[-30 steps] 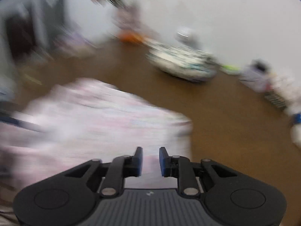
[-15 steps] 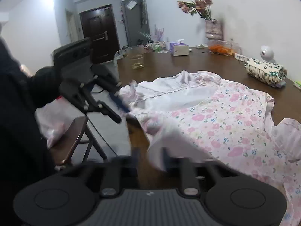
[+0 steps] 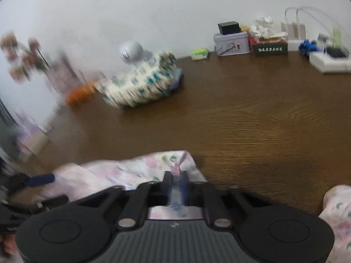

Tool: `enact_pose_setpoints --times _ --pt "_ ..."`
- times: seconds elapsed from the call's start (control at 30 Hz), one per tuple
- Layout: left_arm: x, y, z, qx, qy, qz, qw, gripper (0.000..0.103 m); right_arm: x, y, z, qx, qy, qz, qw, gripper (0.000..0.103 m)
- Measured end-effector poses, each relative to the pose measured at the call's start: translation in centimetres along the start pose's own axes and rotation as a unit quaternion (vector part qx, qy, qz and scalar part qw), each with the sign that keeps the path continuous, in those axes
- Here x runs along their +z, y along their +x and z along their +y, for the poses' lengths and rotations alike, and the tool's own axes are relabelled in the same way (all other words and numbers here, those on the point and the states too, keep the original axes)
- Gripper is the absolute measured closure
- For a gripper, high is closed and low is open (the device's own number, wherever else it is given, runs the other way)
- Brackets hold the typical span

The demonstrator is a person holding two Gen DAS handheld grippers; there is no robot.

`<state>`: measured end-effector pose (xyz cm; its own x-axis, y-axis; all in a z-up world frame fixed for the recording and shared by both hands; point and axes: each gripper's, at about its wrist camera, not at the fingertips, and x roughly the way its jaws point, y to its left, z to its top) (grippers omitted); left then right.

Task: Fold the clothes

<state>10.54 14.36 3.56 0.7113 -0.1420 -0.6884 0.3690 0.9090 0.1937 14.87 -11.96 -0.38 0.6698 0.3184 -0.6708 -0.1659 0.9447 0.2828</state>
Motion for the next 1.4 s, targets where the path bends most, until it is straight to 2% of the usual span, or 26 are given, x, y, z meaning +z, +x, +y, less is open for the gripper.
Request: enact_pose_setpoints --times 0.03,0.1,0.17,0.2,0.27,0.33,0.37,0.4,0.47,0.5,0.57,0.6,0.67,0.77,0.87,0.93,1.07,1.17,1.23,1.3,1.4 --pt "-0.2 0.4 -0.5 0.008 0.014 0.005 0.9999 0.1 -0.4 0.3 0.1 -0.012 -0.007 -0.007 1.0 0.1" --pt "-0.3 0.7 -0.5 0.026 0.012 0.011 0.9995 0.1 -1.1 -0.6 -0.6 -0.024 -0.008 -0.015 1.0 0.1" --pt "-0.6 1.0 0.1 0.064 0.004 0.015 0.9979 0.099 -1.4 -1.9 -0.6 -0.04 -0.018 -0.02 0.999 0.086" --pt "-0.7 1.0 0.3 0.084 0.0 0.018 0.9963 0.097 -1.9 -3.2 -0.6 -0.036 -0.027 -0.029 0.999 0.083" --pt "-0.9 0.7 0.5 0.11 -0.015 0.021 0.9936 0.096 -3.3 -6.5 -0.7 -0.017 -0.051 -0.053 0.997 0.07" --pt "-0.5 -1.1 0.4 0.099 -0.038 0.009 0.9943 0.092 -5.0 -8.9 -0.8 -0.04 -0.064 -0.063 0.995 0.068" --pt "-0.3 -1.9 0.1 0.093 -0.045 0.001 0.9947 0.084 -5.8 -9.9 -1.0 -0.046 -0.059 -0.068 0.995 0.068" --pt "0.1 -2.8 -0.6 0.084 -0.042 -0.011 0.9955 0.071 -6.4 -10.8 -1.1 -0.044 -0.05 -0.072 0.995 0.067" --pt "1.2 -4.3 -2.6 0.063 -0.026 -0.036 0.997 0.058 -7.8 -12.0 -1.0 -0.023 -0.062 -0.07 0.995 0.068" --pt "1.6 -4.9 -3.7 0.051 -0.018 -0.041 0.9977 0.057 -8.3 -12.0 -0.9 -0.027 -0.078 -0.063 0.995 0.069" --pt "2.1 -5.7 -6.2 0.026 0.0 -0.035 0.9991 0.057 -9.4 -11.4 -1.1 -0.079 -0.092 -0.044 0.992 0.073" --pt "2.1 -6.1 -7.3 0.015 0.011 -0.03 0.9994 0.056 -9.9 -11.5 -1.6 -0.086 -0.09 -0.034 0.992 0.074" --pt "1.5 -7.2 -9.4 0.003 0.036 -0.024 0.9991 0.054 -11.2 -12.5 -2.8 -0.064 -0.084 -0.02 0.994 0.077" --pt "0.0 -9.2 -10.9 0.001 0.054 -0.018 0.9984 0.048 -13.1 -15.5 -4.3 -0.056 -0.079 -0.039 0.995 0.075" --pt "-1.4 -11.0 -10.8 -0.008 0.034 -0.009 0.9993 0.039 -14.5 -17.4 -5.8 -0.049 -0.079 -0.036 0.995 0.076" --pt "-2.4 -11.8 -10.7 -0.005 0.025 0.001 0.9997 0.039 -15.4 -18.1 -6.5 -0.046 -0.079 -0.033 0.995 0.076" --pt "-5.1 -13.7 -10.1 -0.003 0.005 0.02 0.9998 0.033 -15.5 -19.5 -6.7 -0.038 -0.063 -0.07 0.995 0.074" --pt "-7.4 -15.1 -9.0 0.002 -0.001 0.015 0.9999 0.033 -15.0 -19.3 -6.3 -0.035 -0.053 -0.083 0.995 0.073" --pt "-8.9 -16.3 -8.3 0.004 -0.001 0.008 1.0 0.032 -15.4 -19.1 -5.2 -0.02 -0.076 -0.076 0.994 0.073" --pt "-10.3 -17.5 -8.1 0.003 0.008 0.001 1.0 0.027 -16.0 -19.4 -4.2 -0.016 -0.1 -0.084 0.991 0.073" --pt "-12.1 -18.4 -8.2 0.001 0.012 0.002 0.9999 0.026 -16.8 -19.9 -3.1 -0.016 -0.123 -0.098 0.987 0.073"
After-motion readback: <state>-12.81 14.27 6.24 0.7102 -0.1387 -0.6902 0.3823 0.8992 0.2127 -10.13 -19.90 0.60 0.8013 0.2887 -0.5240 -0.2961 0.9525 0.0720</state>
